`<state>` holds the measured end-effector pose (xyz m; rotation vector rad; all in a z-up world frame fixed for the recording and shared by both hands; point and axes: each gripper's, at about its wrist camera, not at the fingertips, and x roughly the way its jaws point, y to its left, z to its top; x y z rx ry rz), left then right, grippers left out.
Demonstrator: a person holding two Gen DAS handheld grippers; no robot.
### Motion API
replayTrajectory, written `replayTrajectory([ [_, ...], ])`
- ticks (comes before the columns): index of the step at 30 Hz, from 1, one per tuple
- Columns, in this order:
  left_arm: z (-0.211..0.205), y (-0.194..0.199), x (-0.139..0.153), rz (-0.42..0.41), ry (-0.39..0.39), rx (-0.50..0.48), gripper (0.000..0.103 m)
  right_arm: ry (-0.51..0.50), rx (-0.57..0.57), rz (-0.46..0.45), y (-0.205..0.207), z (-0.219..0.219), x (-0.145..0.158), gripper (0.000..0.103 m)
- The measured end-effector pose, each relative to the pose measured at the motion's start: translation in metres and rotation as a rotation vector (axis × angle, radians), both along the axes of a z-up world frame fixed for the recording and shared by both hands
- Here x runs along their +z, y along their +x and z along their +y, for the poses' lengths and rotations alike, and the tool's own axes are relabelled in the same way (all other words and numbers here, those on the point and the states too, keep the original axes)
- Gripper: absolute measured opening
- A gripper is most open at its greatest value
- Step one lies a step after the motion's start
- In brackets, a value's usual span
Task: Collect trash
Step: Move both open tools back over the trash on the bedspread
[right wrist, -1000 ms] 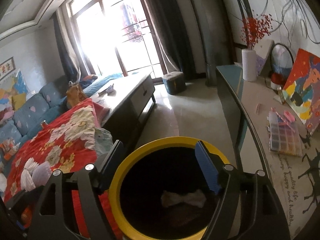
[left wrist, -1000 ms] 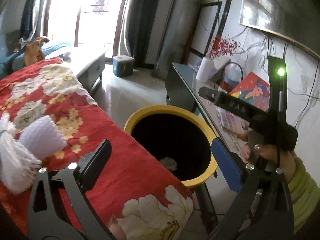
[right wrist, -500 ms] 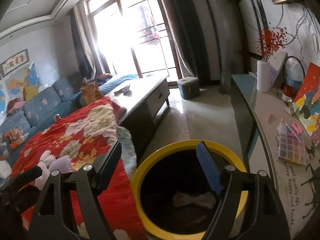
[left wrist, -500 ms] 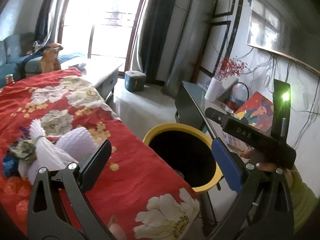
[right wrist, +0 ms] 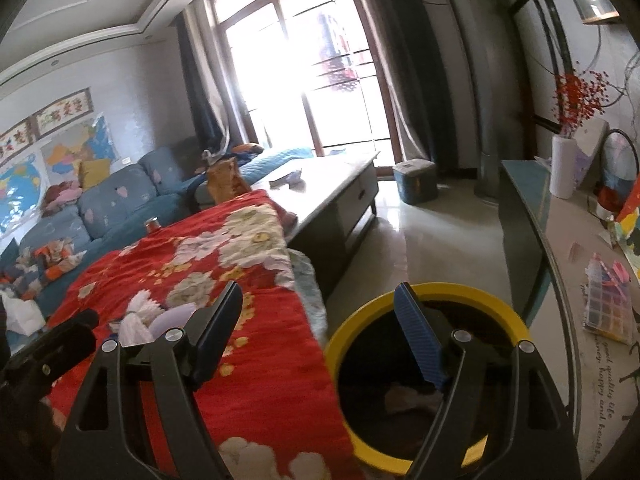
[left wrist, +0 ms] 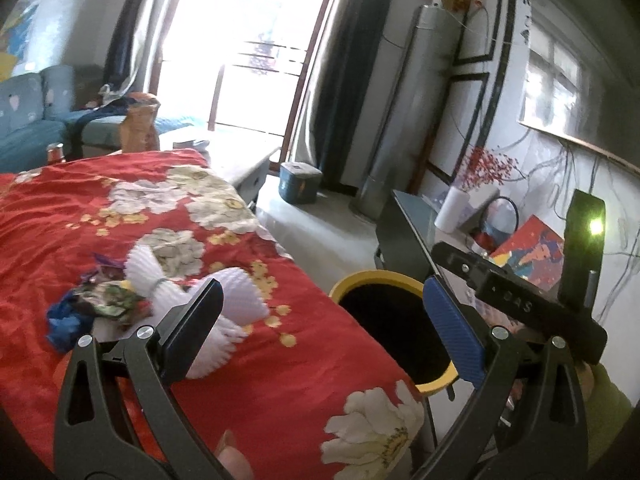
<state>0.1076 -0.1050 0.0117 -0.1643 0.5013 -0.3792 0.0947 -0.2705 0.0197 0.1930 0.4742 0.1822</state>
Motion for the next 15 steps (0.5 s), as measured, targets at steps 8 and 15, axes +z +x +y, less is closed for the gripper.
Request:
replayTrajectory([
  [8, 0.032, -0.004, 0.002, -0.003, -0.022, 0.079, 0.092, -0.02, 0.087, -0.001, -0.004, 0.035, 0.001, 0.076],
  [15, 0.067, -0.008, 0.001, 0.004, -0.037, 0.163, 0.092, -0.039, 0.165, 0.002, -0.008, 0.065, 0.003, 0.076],
])
